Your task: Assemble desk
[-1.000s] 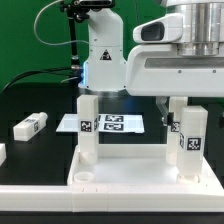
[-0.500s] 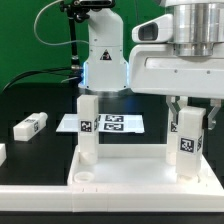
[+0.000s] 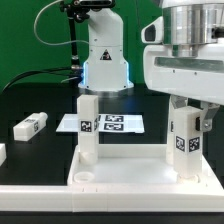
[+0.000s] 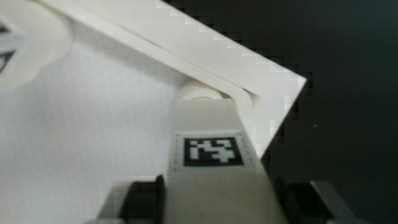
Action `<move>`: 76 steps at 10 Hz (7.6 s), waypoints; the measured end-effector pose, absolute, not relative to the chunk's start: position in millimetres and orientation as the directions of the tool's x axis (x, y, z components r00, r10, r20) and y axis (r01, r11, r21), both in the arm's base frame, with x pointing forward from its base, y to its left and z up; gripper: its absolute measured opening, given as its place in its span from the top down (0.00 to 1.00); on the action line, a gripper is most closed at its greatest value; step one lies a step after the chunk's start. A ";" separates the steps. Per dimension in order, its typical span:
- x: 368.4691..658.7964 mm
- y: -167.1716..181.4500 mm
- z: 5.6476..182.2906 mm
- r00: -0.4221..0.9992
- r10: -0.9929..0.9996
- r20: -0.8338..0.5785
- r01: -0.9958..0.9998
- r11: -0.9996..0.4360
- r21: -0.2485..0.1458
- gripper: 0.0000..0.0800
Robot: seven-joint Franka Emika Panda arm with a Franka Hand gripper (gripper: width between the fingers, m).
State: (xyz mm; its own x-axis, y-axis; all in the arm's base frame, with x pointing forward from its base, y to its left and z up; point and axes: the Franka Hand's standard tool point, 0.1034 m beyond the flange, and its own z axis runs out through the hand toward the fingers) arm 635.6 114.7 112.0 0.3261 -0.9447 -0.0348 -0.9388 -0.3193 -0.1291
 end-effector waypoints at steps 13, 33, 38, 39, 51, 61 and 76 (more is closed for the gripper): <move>628.9 120.6 116.3 0.720 -0.693 -0.003 -0.684 -0.710 -0.164 0.19; 634.9 122.1 116.9 -0.047 -0.989 -0.143 -0.988 0.066 -0.138 0.52; 634.8 131.0 116.2 0.505 -0.863 -0.024 -0.852 -0.494 -0.175 0.19; 634.7 130.0 115.7 0.569 -0.822 -0.010 -0.810 -0.559 -0.176 0.19; 641.5 103.1 118.6 0.874 -0.476 0.099 -0.466 -0.878 -0.109 0.64; 635.0 102.1 115.6 -0.041 -0.990 -0.135 -0.989 0.059 -0.138 0.57; 637.0 107.3 111.0 0.886 -0.459 0.068 -0.457 -0.888 -0.054 0.45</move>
Offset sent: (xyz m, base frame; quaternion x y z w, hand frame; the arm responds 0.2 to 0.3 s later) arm 0.0051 0.0000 0.0010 -0.0031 -0.0019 0.1343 0.9909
